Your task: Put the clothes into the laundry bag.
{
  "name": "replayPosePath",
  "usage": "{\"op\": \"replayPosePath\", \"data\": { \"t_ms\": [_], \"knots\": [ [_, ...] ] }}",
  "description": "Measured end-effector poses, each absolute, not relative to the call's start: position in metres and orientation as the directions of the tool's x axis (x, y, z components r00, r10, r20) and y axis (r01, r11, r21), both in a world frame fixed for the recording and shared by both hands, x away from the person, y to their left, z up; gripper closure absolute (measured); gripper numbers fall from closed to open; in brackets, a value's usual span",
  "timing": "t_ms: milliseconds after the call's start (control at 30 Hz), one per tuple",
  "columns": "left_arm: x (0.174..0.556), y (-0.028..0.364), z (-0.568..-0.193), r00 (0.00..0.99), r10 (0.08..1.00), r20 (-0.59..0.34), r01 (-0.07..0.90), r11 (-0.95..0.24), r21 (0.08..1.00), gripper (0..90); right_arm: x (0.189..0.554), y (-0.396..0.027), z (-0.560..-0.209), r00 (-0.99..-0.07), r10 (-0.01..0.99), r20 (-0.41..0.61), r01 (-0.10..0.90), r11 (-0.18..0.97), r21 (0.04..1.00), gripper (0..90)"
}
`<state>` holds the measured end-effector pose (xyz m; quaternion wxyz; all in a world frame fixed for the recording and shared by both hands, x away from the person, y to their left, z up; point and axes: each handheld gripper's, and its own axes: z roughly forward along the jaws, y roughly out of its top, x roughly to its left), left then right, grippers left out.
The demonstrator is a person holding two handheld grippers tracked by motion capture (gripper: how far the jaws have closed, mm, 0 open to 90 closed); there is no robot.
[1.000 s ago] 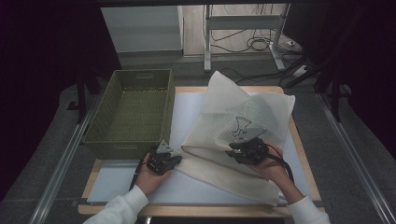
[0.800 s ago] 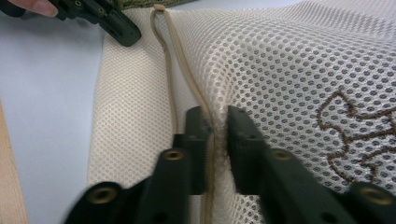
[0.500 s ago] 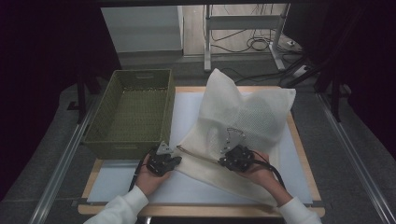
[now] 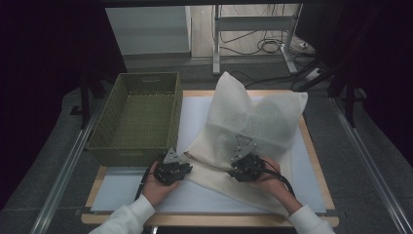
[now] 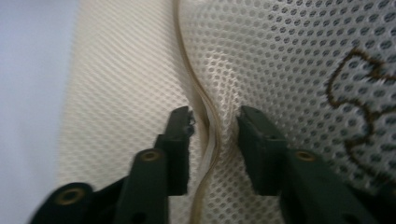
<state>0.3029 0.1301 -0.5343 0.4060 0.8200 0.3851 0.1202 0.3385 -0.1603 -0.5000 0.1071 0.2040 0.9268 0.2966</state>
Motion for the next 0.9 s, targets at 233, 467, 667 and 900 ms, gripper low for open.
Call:
{"op": "replayPosePath", "data": {
  "t_ms": [233,467,667,900],
  "knots": [
    [0.291,0.129,-0.521,0.699,0.706,-0.115,0.488,-0.353,0.798,71.8,0.334,-0.184,-0.473,-0.886,0.464,-0.006,0.319,0.617,0.72,50.6],
    [0.288,0.129,-0.515,0.711,0.688,-0.144,0.484,-0.33,0.81,62.2,0.33,-0.213,-0.456,-0.858,0.512,0.05,0.345,0.499,0.795,45.8],
    [0.289,0.128,-0.515,0.725,0.671,-0.157,0.482,-0.331,0.811,53.5,0.332,-0.231,-0.457,-0.833,0.54,0.122,0.391,0.417,0.821,44.2],
    [0.289,0.127,-0.513,0.739,0.651,-0.172,0.476,-0.325,0.818,43.8,0.333,-0.24,-0.459,-0.821,0.548,0.161,0.402,0.355,0.844,40.9]
  ]
}}
